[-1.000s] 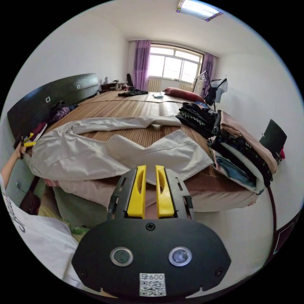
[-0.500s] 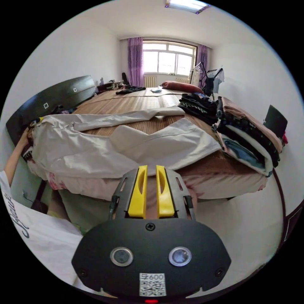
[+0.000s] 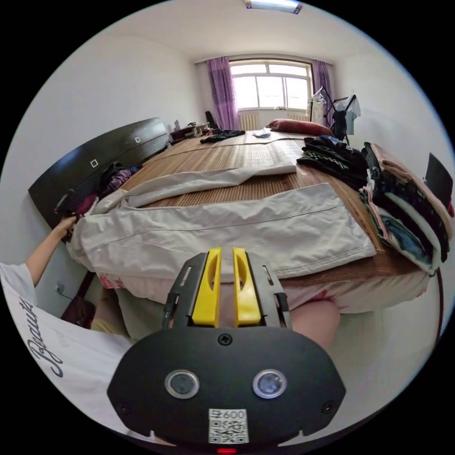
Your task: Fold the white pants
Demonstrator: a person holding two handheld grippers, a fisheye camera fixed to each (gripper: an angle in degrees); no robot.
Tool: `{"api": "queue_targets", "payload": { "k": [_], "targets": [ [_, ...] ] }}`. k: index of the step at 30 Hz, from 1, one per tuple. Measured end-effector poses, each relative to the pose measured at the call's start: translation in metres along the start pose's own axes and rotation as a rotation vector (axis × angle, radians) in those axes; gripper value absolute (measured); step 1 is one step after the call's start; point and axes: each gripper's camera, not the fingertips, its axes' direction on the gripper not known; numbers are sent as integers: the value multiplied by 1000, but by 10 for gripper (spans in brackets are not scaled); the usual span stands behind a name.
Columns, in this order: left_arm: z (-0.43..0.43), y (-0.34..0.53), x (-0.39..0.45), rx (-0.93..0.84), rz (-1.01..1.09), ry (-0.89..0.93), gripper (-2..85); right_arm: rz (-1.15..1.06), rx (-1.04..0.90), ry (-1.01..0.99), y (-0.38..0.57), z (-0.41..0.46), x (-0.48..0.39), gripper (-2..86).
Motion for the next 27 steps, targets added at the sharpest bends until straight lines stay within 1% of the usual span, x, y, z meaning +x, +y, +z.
{"api": "queue_targets", "payload": {
  "k": [1, 2, 3, 4, 5, 6, 7, 8, 9, 10, 11, 12, 13, 14, 15, 16, 18, 20, 22, 24, 26, 27],
  "targets": [
    [-32, 14, -5, 162, -73, -35, 16, 4, -3, 17, -2, -2, 3, -5],
    [-48, 23, -6, 245, -116, -59, 15, 7, -6, 16, -4, -3, 4, -5],
    [-76, 42, -7, 400, -199, -116, 12, 14, -12, -1, -6, -4, 7, -5],
    [-97, 57, -2, 527, -214, -149, 10, 21, -15, -29, -8, -5, 8, -5],
    [-105, 62, 2, 576, -184, -150, 10, 24, -15, -44, -9, -5, 7, -5],
    [-112, 67, 14, 636, -64, -127, 9, 28, -13, -69, -9, -3, 6, -5],
    [-106, 66, 27, 632, 66, -89, 8, 31, -16, -87, -10, 0, 2, -5],
    [-98, 63, 31, 601, 110, -68, 8, 31, -21, -94, -10, 2, 0, -5],
    [-70, 52, 39, 487, 179, -13, 8, 23, -39, -106, -10, 9, -6, -5],
    [-23, 37, 45, 286, 204, 70, 8, 9, -66, -113, -11, 17, -13, -6],
    [8, 31, 47, 161, 200, 120, 7, 0, -81, -114, -12, 22, -17, -6],
    [68, 30, 53, -56, 178, 203, 7, -24, -119, -104, -14, 34, -25, -8],
    [62, 45, 48, 96, 154, 232, 7, -54, -174, -80, -16, 49, -33, -8],
    [60, 49, 49, 112, 179, 273, 7, -70, -214, -61, -16, 58, -37, -8],
    [60, 52, 48, 102, 213, 354, 7, -102, -278, -23, -18, 72, -44, -8],
    [59, 55, 48, 95, 245, 417, 7, -127, -260, -9, -20, 70, -50, -9],
    [57, 57, 45, 88, 313, 444, 7, -136, -251, 7, -25, 68, -54, -9],
    [60, 50, 38, 78, 346, 428, 7, -152, -283, 0, -32, 70, -57, -9],
    [71, 24, 12, 73, 253, 308, 8, -164, -338, -11, -45, 71, -61, -9],
    [81, -5, -11, 78, 167, 237, 8, -164, -355, -9, -56, 71, -67, -8],
    [84, -37, -29, 75, 85, 141, 8, -174, -311, -2, -66, 62, -79, -8],
    [68, -47, -50, 148, -93, 32, 8, -167, -259, 2, -73, 51, -86, -8]
  ]
}}
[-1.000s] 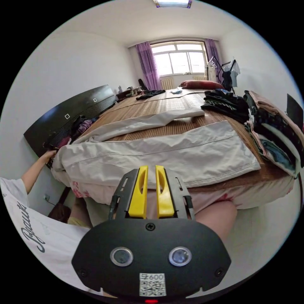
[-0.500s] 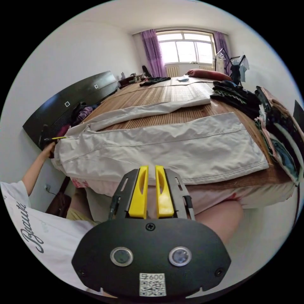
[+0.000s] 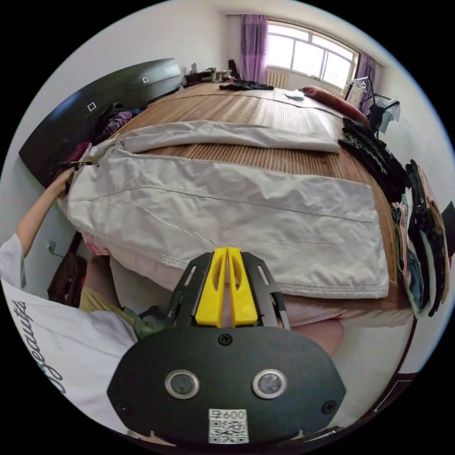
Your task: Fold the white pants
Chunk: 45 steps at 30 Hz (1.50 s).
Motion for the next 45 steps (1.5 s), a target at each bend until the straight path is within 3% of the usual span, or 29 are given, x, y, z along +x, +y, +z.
{"api": "queue_targets", "payload": {
  "k": [1, 2, 3, 4, 5, 8, 10, 11, 12, 14, 19, 23, 27, 30, 32, 38, 40, 45],
  "targets": [
    [-29, 2, -22, 176, -193, 3, 8, 11, 74, 5, -4, -15, -6, -7],
    [-44, 6, -31, 278, -257, 72, 8, 11, 118, 5, -5, -23, -9, -7],
    [-65, 13, -44, 431, -286, 278, 8, 8, 207, 11, -7, -37, -14, -5],
    [-72, 10, -43, 467, -224, 459, 7, 3, 275, 28, -12, -46, -18, -2],
    [-72, 6, -38, 427, -169, 523, 7, -5, 301, 38, -16, -49, -19, -1],
    [-40, -1, 31, 28, 261, 681, 7, -147, 323, -24, -63, -39, -28, 38],
    [19, 37, 88, -265, 492, 546, 7, -323, 393, -181, -116, -19, -33, 76],
    [22, 47, 88, -191, 480, 549, 7, -333, 394, -192, -134, -11, -32, 79],
    [29, 64, 68, -61, 340, 591, 7, -337, 382, -191, -171, 5, -30, 85],
    [39, 71, 52, -51, 278, 621, 7, -287, 352, -150, -228, 30, -18, 85],
    [69, 74, 24, -50, 235, 648, 7, -107, 75, -59, -369, 110, 22, 107],
    [95, 73, -1, -64, 199, 715, 6, -72, -184, -54, -410, 168, 22, 115],
    [132, 71, -31, -94, 124, 830, 5, -230, -81, 62, -411, 143, -6, 5],
    [155, 75, -48, -95, 62, 894, 5, -261, 237, 32, -381, 73, -12, -5],
    [163, 77, -51, -94, 54, 897, 5, -248, 329, -32, -360, 41, -9, -5],
    [171, 85, -40, -66, 105, 795, 5, -46, 244, 81, -369, 27, 39, 37],
    [167, 91, -24, -45, 148, 703, 5, 123, 248, 115, -380, 28, 86, 95],
    [155, 108, 24, 17, 269, 449, 6, 272, 156, 151, -416, 46, 173, 104]
  ]
}}
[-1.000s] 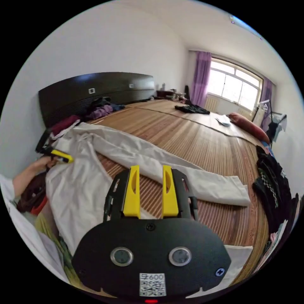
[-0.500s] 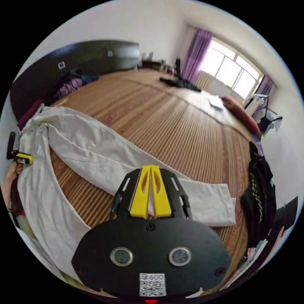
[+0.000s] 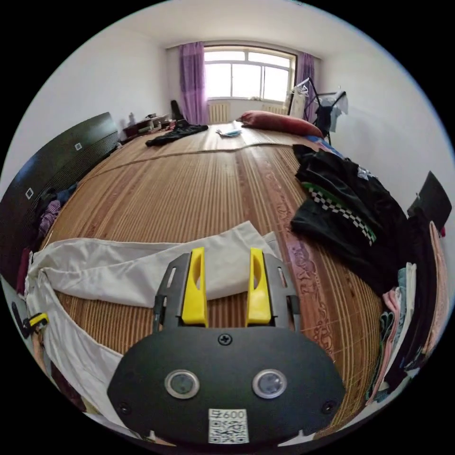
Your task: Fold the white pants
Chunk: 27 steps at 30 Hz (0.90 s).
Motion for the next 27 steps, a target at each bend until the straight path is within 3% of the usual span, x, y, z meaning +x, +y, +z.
{"api": "queue_targets", "payload": {
  "k": [5, 8, 13, 15, 21, 27],
  "targets": [
    [19, 6, 9, -4, 21, -53, 7, -25, -161, 31, -25, 41, 23, 38],
    [30, 9, 8, -7, 21, -55, 7, -242, -150, 54, -20, 31, 7, 0],
    [47, 15, 9, -6, 30, -73, 7, -226, 154, -165, -15, -50, 25, -7],
    [52, 16, 12, -6, 41, -92, 7, -218, 171, -143, -17, -70, 28, -6],
    [67, 21, 8, -3, 46, -102, 7, -195, -13, -304, -33, -68, 8, 25],
    [79, 24, -2, -1, 43, -95, 8, 101, -121, -221, -51, -13, -26, 122]
  ]
}}
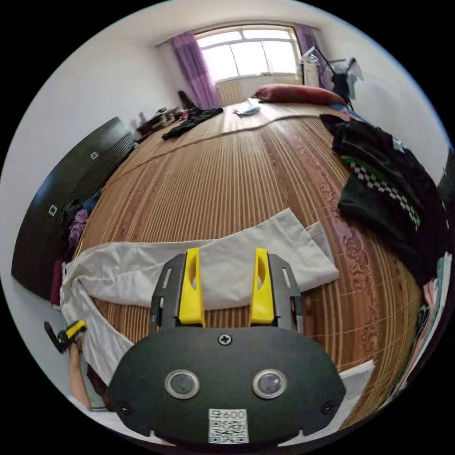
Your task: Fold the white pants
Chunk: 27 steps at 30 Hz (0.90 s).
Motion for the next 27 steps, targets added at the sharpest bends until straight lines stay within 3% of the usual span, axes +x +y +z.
{"api": "queue_targets", "payload": {
  "k": [3, 6, 12, 20, 27],
  "targets": [
    [6, 1, -6, 1, -4, 7, 8, -17, -59, 43, -10, 35, -23, 116],
    [11, 2, -18, 0, -22, 45, 8, -286, -20, 274, 5, 49, -64, 43],
    [21, 5, -40, 3, -50, 104, 8, -289, 74, 194, 32, 23, -54, -7],
    [27, 7, -43, 5, -34, 73, 8, -332, 639, -131, 121, -129, -10, -9],
    [31, 10, -47, 6, -27, 59, 8, -181, 567, -200, 194, -172, 69, -9]
  ]
}}
